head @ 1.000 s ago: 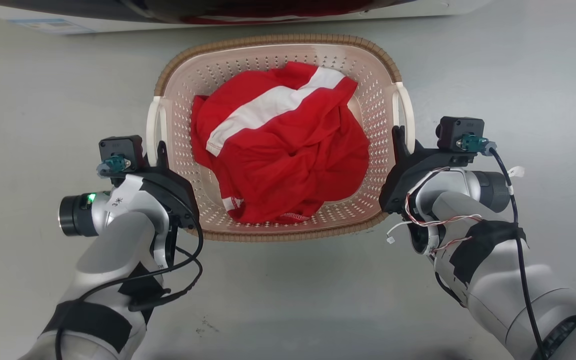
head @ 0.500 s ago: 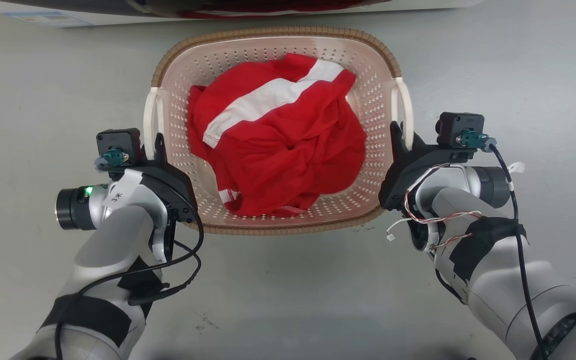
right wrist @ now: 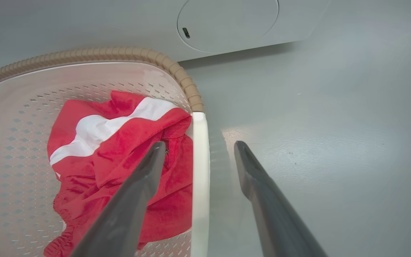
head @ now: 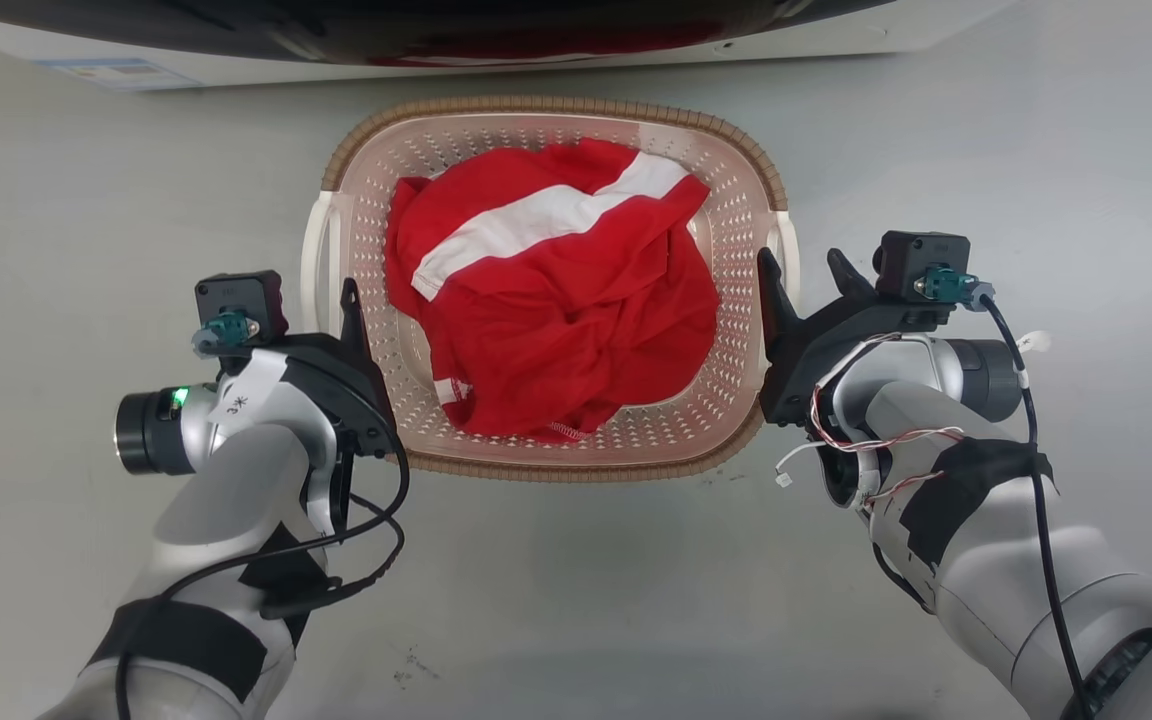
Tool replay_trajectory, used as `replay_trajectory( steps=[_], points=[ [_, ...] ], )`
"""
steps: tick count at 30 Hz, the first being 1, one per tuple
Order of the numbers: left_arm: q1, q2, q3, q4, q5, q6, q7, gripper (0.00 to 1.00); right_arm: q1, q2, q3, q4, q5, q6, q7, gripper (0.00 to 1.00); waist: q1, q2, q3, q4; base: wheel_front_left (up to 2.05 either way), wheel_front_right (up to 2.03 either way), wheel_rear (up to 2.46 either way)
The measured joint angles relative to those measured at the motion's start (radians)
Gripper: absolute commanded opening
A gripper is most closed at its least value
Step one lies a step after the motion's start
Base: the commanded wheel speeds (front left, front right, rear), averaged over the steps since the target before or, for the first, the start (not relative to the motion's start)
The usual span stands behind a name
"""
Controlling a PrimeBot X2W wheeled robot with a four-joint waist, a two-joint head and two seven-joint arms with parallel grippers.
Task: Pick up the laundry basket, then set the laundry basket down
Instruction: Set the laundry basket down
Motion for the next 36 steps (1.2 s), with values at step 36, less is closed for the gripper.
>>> replay_trajectory(
  steps=[36],
  points=[
    [0.291,0.023,0.060,-0.088,-0.007,-0.055,-0.001,1.00,0.202,0.003,-0.104,0.023,0.006,0.027,-0.001,1.00,0.0000,-0.0001,-0.384,-0.028,0.00,0.00,0.00]
  ],
)
